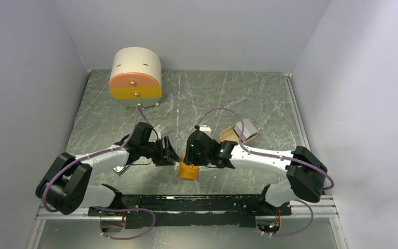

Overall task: Put the credit cards into the card holder
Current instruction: Move the card holder to the center of the board, then open the card holder at the center of the board.

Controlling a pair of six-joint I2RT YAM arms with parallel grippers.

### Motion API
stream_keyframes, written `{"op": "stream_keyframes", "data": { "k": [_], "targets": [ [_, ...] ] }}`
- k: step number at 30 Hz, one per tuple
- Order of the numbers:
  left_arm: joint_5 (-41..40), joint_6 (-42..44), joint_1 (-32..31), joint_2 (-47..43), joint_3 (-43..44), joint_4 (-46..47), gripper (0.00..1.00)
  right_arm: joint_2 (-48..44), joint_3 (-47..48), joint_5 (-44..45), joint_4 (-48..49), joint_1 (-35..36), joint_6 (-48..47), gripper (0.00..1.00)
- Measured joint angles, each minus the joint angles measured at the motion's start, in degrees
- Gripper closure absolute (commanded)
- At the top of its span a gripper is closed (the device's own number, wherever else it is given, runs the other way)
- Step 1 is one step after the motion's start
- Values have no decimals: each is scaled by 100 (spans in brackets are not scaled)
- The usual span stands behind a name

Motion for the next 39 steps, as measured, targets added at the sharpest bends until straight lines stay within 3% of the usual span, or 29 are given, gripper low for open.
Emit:
{"op": "stream_keyframes", "data": {
  "k": [19,22,24,28,39],
  "targets": [
    [79,-391,267,-745,-610,238,38,2004,1650,1703,-1853,855,127,61],
    [114,-420,267,-715,-667,256,38,2138,1792,1829,-1978,872,109,67],
    [142,-426,267,-693,-667,295,39,2166,1814,1899,-2015,881,94,77],
    [166,-455,267,-693,-669,361,39,2159,1766,2044,-2026,883,44,100],
    [291,-485,210,-409,-715,605,40,1241,531,2020,-566,866,-341,100]
  ]
}}
